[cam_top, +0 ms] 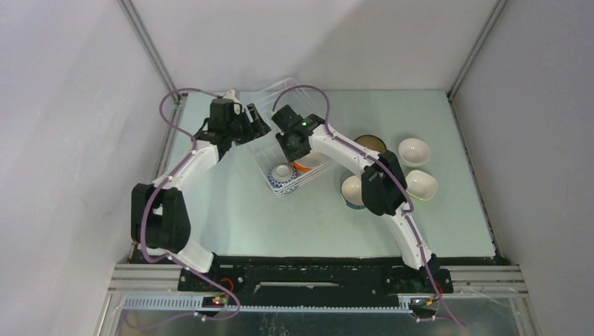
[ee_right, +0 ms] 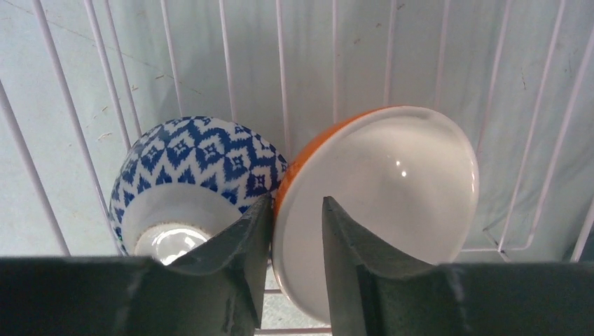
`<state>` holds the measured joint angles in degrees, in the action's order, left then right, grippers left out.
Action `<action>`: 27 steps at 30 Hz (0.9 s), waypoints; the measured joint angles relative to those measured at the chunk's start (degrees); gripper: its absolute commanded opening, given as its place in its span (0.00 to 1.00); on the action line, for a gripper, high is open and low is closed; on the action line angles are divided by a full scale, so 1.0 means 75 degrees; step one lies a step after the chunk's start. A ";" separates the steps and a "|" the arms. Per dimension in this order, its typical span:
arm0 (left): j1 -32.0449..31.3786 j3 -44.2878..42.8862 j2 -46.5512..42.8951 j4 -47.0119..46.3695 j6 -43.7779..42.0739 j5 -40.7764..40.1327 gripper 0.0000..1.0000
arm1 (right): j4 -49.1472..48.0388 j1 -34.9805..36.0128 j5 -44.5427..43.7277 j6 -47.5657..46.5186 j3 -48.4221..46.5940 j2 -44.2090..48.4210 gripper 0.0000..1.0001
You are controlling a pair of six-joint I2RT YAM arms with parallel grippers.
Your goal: Unload the bowls from the dish rack
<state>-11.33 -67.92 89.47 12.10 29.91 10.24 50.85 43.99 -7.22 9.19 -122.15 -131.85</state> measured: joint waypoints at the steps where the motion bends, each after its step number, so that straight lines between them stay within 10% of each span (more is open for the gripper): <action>1: 0.0000 0.0000 0.0000 0.0009 0.0000 0.0000 0.77 | -0.0012 0.0006 -0.0020 0.0017 -0.0041 -0.0044 0.24; 4: 0.0000 0.0070 -0.0047 0.0006 -0.0003 0.0000 0.77 | -0.0041 0.0070 -0.0041 0.0017 -0.0128 -0.0146 0.00; 18: -0.0210 0.0242 -0.0431 0.0332 -0.0481 -0.0277 0.85 | 0.0169 -0.0361 -0.0303 0.0050 -0.0440 0.1125 0.00; 27: -0.1737 -0.0574 -0.0029 0.1990 -0.1556 -0.1708 1.00 | 0.0356 -0.1501 -0.0510 0.0055 -0.0539 0.2955 0.00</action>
<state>-24.36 -72.23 89.25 27.03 18.24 -2.57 53.52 32.73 -11.05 9.61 -126.19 -109.69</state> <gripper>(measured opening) 0.996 0.033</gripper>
